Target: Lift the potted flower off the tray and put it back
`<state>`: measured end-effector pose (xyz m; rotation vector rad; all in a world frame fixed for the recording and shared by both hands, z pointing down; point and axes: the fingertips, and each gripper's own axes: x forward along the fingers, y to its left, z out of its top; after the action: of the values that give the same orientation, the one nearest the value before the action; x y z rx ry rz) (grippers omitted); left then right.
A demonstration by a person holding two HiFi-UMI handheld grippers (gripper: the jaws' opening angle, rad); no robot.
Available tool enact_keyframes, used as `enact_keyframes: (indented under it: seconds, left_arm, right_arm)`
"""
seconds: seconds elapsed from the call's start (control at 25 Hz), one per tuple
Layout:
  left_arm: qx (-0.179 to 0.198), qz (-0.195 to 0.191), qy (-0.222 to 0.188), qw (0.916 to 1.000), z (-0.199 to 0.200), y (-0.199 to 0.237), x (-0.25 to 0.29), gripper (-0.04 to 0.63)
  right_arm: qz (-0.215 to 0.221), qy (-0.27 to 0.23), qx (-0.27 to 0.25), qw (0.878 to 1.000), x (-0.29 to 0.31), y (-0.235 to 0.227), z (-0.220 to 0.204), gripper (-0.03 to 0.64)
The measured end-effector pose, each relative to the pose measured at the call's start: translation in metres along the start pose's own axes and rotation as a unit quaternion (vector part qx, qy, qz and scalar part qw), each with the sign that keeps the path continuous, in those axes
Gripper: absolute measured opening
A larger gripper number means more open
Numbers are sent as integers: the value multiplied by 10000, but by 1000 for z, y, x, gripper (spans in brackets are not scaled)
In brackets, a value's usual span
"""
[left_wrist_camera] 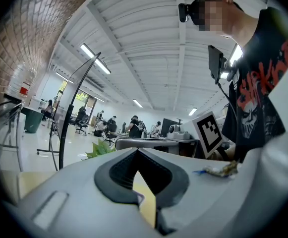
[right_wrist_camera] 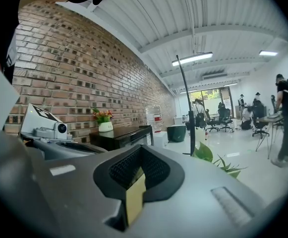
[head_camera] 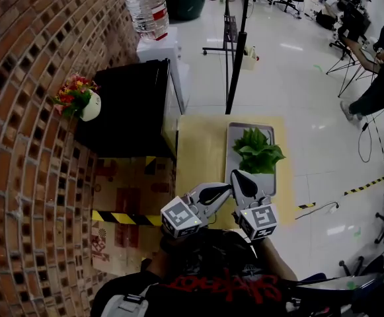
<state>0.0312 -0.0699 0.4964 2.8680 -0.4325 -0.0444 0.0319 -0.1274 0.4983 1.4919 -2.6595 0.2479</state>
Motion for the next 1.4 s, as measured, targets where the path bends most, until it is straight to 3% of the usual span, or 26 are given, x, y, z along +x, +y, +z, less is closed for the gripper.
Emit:
enact_keyframes:
  seconds: [0.28, 0.64, 1.4]
  left_arm:
    - [-36, -237, 47, 9997, 7, -5, 7, 0]
    - [-232, -258, 133, 9993, 4, -5, 2, 0]
    - [-144, -274, 193, 9993, -1, 0, -17, 0]
  right_arm:
    - [-108, 88, -92, 9999, -4, -5, -1, 2]
    - [-184, 239, -187, 9994, -4, -1, -10, 2]
    - [-122, 333, -281, 9990, 3, 18, -14, 2]
